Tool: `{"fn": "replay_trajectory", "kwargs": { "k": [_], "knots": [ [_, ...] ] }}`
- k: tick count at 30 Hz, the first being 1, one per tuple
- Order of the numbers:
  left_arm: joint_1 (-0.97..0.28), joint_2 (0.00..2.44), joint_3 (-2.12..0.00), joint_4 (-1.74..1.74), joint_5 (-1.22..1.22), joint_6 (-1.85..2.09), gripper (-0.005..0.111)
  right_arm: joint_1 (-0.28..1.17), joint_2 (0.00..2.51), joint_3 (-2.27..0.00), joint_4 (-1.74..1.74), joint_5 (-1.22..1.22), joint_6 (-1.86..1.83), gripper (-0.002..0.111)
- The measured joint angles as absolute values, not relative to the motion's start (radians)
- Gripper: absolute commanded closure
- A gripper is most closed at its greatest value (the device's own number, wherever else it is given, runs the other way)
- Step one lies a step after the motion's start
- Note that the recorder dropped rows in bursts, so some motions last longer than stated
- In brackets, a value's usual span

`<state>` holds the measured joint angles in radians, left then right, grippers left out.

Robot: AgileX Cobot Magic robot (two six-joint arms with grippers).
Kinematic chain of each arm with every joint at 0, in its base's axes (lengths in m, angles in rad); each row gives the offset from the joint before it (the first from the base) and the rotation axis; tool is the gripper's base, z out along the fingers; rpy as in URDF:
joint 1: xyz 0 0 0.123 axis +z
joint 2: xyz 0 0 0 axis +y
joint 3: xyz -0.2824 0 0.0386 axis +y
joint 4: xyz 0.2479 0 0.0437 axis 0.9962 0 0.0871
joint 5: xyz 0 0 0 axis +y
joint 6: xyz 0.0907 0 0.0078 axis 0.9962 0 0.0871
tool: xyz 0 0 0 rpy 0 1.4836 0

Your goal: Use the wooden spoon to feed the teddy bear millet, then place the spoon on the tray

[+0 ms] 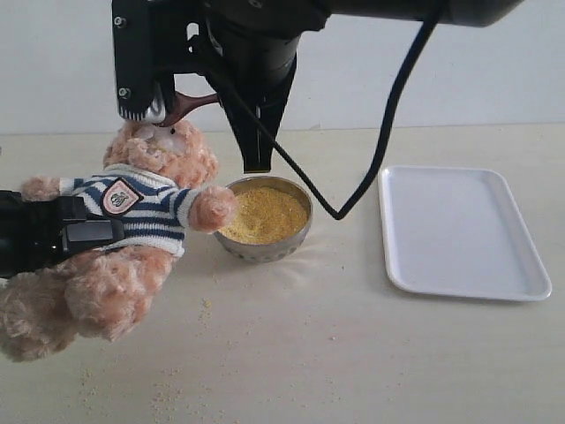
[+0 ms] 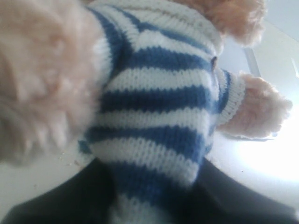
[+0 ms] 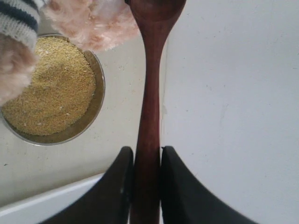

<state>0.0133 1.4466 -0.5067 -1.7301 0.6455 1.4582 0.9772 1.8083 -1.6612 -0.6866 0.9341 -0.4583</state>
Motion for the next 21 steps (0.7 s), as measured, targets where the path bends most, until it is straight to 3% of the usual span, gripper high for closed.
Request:
{"fn": "replay_trajectory", "kwargs": {
  "k": [15, 21],
  "knots": [
    [0.013, 1.447, -0.507, -1.730, 0.645, 1.458, 0.102, 0.959, 1.789, -1.661, -0.527, 0.922, -0.267, 0.108],
    [0.013, 1.447, -0.507, -1.730, 0.633, 1.458, 0.102, 0.782, 1.690, -1.661, -0.389, 0.987, -0.289, 0.108]
  ]
}}
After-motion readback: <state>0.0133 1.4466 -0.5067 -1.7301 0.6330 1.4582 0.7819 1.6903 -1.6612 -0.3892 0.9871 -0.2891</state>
